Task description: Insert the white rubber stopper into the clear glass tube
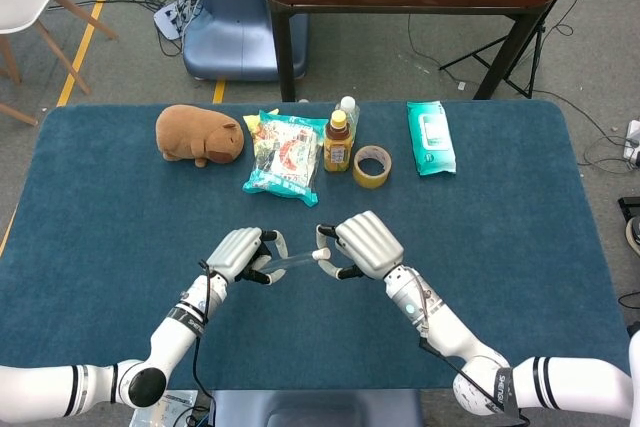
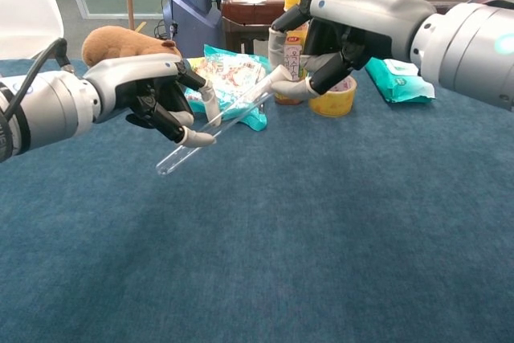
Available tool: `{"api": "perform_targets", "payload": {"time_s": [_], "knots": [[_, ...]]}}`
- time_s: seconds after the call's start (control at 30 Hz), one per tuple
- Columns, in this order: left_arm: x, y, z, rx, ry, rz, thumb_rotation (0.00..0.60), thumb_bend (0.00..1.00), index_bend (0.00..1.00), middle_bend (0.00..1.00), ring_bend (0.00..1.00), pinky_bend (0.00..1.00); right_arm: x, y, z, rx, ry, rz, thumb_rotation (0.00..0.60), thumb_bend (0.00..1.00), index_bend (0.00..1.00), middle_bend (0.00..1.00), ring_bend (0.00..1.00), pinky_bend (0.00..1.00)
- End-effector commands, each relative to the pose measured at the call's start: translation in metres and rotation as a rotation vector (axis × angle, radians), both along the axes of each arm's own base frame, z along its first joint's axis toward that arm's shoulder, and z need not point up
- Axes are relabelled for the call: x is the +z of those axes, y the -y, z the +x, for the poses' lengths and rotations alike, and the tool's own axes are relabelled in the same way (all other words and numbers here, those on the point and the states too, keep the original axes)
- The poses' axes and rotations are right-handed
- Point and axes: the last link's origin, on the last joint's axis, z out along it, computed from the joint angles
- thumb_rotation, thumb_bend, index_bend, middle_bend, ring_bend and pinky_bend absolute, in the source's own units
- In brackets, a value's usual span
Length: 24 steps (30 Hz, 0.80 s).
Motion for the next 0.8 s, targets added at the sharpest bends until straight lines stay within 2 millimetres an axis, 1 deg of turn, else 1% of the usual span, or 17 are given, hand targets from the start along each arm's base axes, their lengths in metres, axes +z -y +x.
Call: {"api": "perform_targets", "payload": {"time_s": [0.03,0.2,0.27,0.33,0.4,0.53,0.8], "knots": [[-0.0001,0.0001,-0.0006,0.002,0.001,-0.002,0.600,0.32,0.64,1.00,1.00,1.00,0.0001,-0.0001,-0.0002,0.001,-0.001,-0.001,0.583,0.44,0.69,1.00,1.00,1.00],[-0.0001,-0.0001,-0.0017,0.003,0.003,-0.001,0.600,0.32,0.63,1.00,1.00,1.00,0.0005,0.0004,-0.0020,-0.001,-0.008,-0.004,0.581,0.44,0.69,1.00,1.00,1.00],[-0.0001,-0.0002,-0.0018,0.004,0.005,0.000,0.600,0.32,0.63,1.00,1.00,1.00,0.0007,0.0006,-0.0023,-0.001,-0.010,-0.004,0.580,0.44,0.66,1.00,1.00,1.00],[-0.0004,-0.0003,-0.0015,0.003,0.006,-0.001,0.600,0.32,0.64,1.00,1.00,1.00,0.0009,0.0008,-0.0023,-0.001,-0.011,-0.005,0.569,0.44,0.60,1.00,1.00,1.00],[-0.0005,-0.0003,-0.0012,0.003,0.007,-0.001,0.600,0.32,0.64,1.00,1.00,1.00,0.0008,0.0007,-0.0020,-0.002,-0.009,-0.003,0.550,0.41,0.55,1.00,1.00,1.00],[-0.0007,-0.0008,-0.0011,0.003,0.007,-0.001,0.600,0.32,0.64,1.00,1.00,1.00,0.0009,0.0011,-0.0019,0.000,-0.008,-0.002,0.525,0.31,0.49,1.00,1.00,1.00],[-0.0003,-0.0024,-0.0030,0.007,0.006,0.004,0.600,0.32,0.64,1.00,1.00,1.00,-0.0005,0.0019,-0.0019,0.001,-0.011,0.002,0.489,0.21,0.42,1.00,1.00,1.00]]}}
